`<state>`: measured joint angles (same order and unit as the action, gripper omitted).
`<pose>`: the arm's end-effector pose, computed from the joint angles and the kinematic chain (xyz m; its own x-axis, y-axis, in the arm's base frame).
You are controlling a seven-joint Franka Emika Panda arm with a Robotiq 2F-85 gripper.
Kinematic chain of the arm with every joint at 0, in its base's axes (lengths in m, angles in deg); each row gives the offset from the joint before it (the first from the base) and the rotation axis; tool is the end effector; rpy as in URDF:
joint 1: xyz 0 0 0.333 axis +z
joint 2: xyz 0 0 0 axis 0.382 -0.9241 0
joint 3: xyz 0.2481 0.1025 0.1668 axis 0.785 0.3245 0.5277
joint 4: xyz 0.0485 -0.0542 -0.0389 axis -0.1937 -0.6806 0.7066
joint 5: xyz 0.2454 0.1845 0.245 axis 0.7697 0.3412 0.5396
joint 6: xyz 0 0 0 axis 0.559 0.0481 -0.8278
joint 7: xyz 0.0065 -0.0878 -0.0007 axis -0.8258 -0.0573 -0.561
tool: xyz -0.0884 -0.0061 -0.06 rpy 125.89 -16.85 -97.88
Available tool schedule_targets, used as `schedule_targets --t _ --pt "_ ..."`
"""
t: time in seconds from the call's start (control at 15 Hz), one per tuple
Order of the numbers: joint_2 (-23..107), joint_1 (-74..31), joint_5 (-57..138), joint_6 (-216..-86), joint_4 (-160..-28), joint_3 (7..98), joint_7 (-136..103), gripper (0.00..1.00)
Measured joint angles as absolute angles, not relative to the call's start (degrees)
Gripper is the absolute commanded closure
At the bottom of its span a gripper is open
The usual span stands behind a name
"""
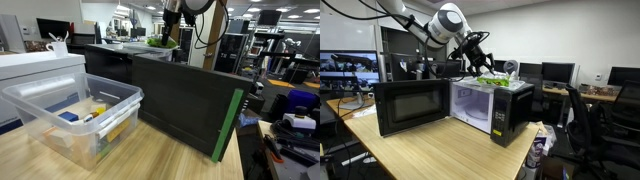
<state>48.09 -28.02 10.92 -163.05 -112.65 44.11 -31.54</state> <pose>0.6052 -0.1795 0.4418 0.9175 0.3410 0.2046 0.1857 -0.8223 0.5379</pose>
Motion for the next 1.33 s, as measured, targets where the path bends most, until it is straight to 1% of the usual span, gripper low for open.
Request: schedule_targets --t 0.13,0.2,0.47,0.6,0.73,0.87,1.13,1.33 --pt "52.21 -27.98 10.92 -164.29 -117.16 45.58 -31.54 0.79" --pt "54.34 -27.97 10.92 -167.91 -119.98 46.43 -31.54 0.82" --pt "55.21 -27.93 10.67 -177.05 -122.41 47.21 -31.51 0.84" --pt "55.19 -27.82 9.87 -182.23 -123.04 47.28 -31.09 0.9" --pt "55.25 -27.81 5.5 -187.75 -123.17 46.79 -27.28 0.9" --pt "55.54 -27.82 -1.95 -190.41 -122.3 45.32 -20.45 0.9" --pt "58.78 -27.77 -5.18 -188.53 -122.52 44.55 -17.07 0.9" --pt "65.05 -27.35 -4.32 -183.83 -126.7 44.75 -18.71 0.9"
